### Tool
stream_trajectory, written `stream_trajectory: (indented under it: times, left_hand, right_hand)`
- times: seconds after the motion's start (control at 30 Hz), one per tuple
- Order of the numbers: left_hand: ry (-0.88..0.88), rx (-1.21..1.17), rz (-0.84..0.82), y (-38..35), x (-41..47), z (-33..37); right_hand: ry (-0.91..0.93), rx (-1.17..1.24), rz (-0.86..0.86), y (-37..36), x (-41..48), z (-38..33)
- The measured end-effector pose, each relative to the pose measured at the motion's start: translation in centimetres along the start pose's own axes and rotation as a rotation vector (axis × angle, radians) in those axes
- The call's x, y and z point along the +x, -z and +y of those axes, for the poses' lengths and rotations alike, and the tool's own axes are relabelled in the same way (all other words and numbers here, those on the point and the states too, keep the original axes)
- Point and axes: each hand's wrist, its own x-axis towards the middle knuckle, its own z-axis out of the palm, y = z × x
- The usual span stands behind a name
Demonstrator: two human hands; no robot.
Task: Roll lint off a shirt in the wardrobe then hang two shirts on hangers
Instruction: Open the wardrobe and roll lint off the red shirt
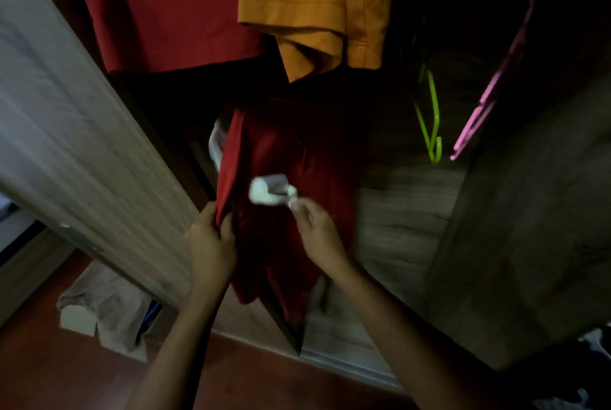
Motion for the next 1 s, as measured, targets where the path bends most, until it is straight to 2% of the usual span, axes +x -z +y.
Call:
stream_trajectory:
  times: [0.1, 0.2, 0.37, 0.47, 0.53, 0.63, 0.73, 0.9, 1.0]
  left_hand:
    - [-0.009, 0.010, 0.007, 0.1, 0.0, 0.1]
    - [0.003, -0.013, -0.007, 0.0, -0.3, 0.1]
    - [0.000, -0.010, 0.010, -0.2, -0.4, 0.5]
    - [0.012, 0.002, 0.009, -0.3, -0.4, 0.3]
    - [0.021, -0.011, 0.004, -0.2, -0.5, 0.1]
    - [0.042, -0.003, 0.020, 0.2, -0.2, -0.3]
    - [0.045, 0.031, 0.023, 0.3, -0.1, -0.5]
    - [0.055, 0.050, 0.015, -0.1, -0.6, 0.4]
    - [0.032, 0.060, 0.019, -0.4, -0.8, 0.7]
  right_hand:
    - [0.122, 0.092, 0.126, 2.5, 2.6, -5.9]
    - [0.166, 0.130, 0.155, 3.6, 3.7, -7.7]
    - [0.050, -0.049, -0.048, -0.4, 1.3, 0.7]
    - [-0.104, -0.149, -0.227, -1.3, -1.1, 5.9]
    - [-0.228, -0.117, -0.257, -0.9, -1.6, 7.7]
    - [-0.337, -0.049, -0.049, 0.4, 0.1, 8.2]
    - [-0.417, 0.116, 0.106, 2.5, 4.1, 6.2]
    - [-0.494, 0.423, 0.213, 6.6, 11.8, 1.2]
    - [-0.519, 0.441, 0.209, 7.3, 14.1, 0.2]
